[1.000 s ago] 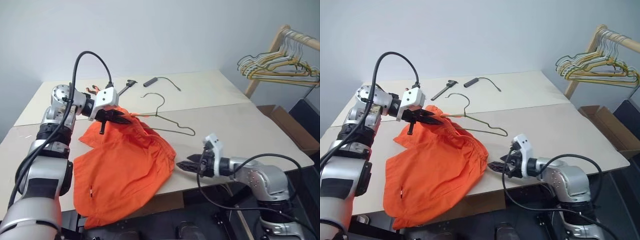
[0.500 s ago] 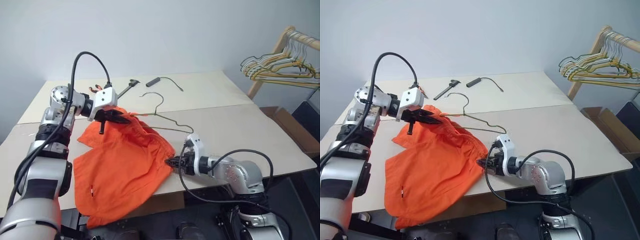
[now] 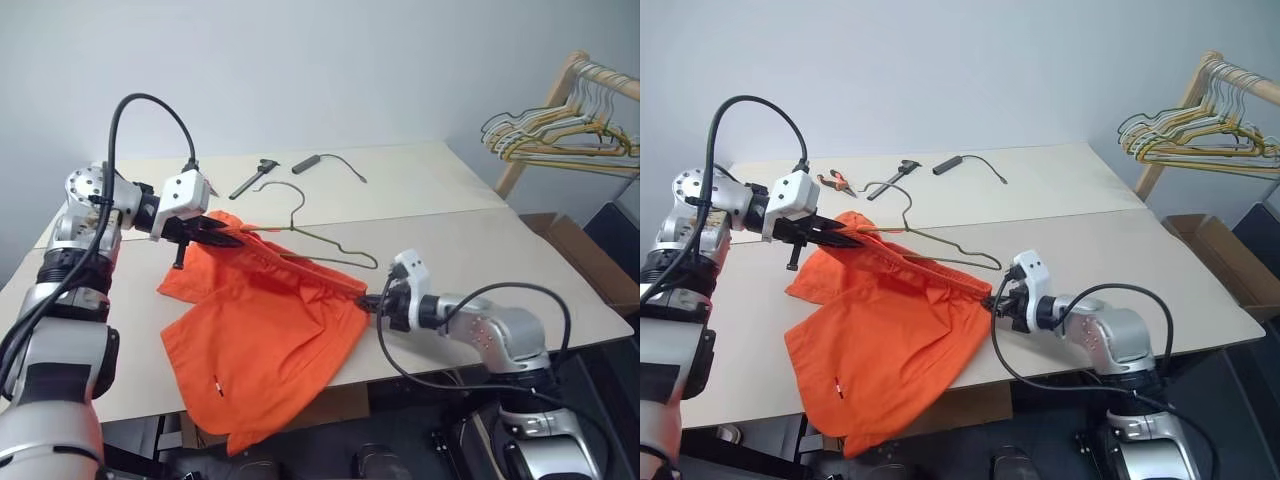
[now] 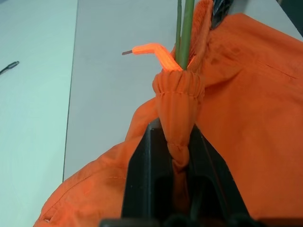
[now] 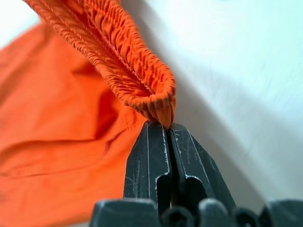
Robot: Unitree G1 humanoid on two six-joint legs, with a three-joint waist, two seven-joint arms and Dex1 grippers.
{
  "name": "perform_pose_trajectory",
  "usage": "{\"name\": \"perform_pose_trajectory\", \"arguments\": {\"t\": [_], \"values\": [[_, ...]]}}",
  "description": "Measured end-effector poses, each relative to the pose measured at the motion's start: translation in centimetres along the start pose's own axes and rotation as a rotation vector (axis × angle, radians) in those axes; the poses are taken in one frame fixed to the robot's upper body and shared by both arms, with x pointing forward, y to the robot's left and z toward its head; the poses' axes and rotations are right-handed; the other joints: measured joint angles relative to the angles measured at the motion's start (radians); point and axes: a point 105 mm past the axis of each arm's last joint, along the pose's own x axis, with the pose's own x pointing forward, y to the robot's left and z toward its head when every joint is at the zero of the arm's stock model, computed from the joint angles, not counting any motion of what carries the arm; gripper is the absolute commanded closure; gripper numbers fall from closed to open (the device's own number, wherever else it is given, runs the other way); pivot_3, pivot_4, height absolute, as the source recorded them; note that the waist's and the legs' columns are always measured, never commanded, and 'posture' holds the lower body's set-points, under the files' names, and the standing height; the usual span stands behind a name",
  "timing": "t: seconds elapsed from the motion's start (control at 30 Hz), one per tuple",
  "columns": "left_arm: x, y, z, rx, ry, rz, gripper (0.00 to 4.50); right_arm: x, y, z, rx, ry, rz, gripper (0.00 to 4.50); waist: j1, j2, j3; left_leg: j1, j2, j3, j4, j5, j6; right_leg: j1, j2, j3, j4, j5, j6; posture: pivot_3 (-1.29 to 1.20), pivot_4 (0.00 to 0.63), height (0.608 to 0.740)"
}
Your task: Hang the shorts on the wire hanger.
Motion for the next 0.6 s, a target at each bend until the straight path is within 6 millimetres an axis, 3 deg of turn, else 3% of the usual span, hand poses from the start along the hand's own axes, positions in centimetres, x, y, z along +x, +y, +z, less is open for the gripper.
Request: {"name": "perform_pose_trajectory", "arguments": {"t": [0.1, 0.37, 0.6], "values": [[-0.4, -0.1, 0.4, 0.012, -0.013, -0.004, 4.50, -1.3, -0.8, 1.0, -0.061, -0.002, 0.033, 4.47, 0.000, 0.000, 0.000, 0.000, 0.000, 0.000, 0.000, -0.001, 0.001, 0.000, 0.000, 0.000, -0.001, 0.000, 0.000, 0.00, 0.000, 0.740], [-0.1, -0.7, 0.9, 0.067, -0.007, -0.049, 4.50, -1.9, -2.8, 1.8, -0.139, 0.031, 0.025, 4.47, 0.000, 0.000, 0.000, 0.000, 0.000, 0.001, 0.000, -0.001, 0.001, 0.000, 0.000, 0.001, 0.000, 0.000, 0.000, 0.02, 0.000, 0.740], [0.0, -0.6, 0.5, 0.066, 0.025, -0.042, 4.50, -3.5, -3.0, 2.3, -0.304, 0.047, 0.030, 4.47, 0.007, 0.000, 0.000, -0.001, 0.000, 0.001, 0.001, -0.001, 0.001, 0.000, 0.000, 0.000, -0.001, 0.000, 0.000, 0.01, 0.000, 0.740]]}}
